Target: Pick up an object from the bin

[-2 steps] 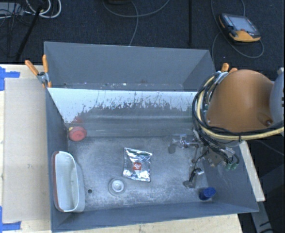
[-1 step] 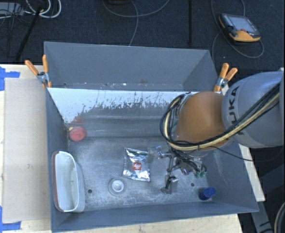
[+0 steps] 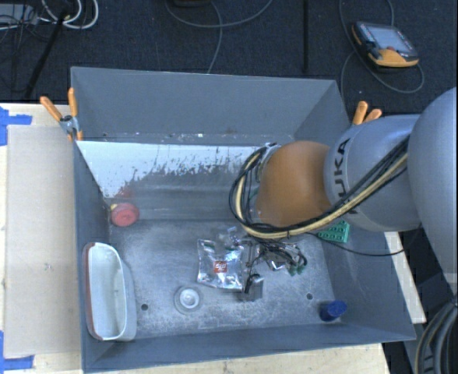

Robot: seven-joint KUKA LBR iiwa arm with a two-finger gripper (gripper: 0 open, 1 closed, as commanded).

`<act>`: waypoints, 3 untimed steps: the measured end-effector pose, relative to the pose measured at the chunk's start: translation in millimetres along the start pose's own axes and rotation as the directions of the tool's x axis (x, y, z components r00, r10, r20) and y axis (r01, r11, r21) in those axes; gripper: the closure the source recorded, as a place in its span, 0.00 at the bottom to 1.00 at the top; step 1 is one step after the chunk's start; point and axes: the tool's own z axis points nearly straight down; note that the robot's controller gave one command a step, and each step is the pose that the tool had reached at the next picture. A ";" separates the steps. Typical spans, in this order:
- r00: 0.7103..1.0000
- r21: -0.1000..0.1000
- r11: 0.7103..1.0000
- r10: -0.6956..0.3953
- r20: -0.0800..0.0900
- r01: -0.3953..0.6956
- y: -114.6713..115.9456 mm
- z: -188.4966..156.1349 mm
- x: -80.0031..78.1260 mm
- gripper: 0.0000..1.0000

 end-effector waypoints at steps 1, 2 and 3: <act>1.000 0.002 1.000 0.002 0.005 -0.002 -1.2 -3.2 -1.0 1.00; 1.000 0.004 1.000 0.018 0.007 -0.018 -22.0 -123.4 -5.3 1.00; 0.762 0.001 0.762 0.648 0.003 -0.648 -10.2 -202.1 6.2 1.00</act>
Offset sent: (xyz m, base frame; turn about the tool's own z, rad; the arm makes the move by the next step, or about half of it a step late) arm 0.0000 0.0000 0.0000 0.0000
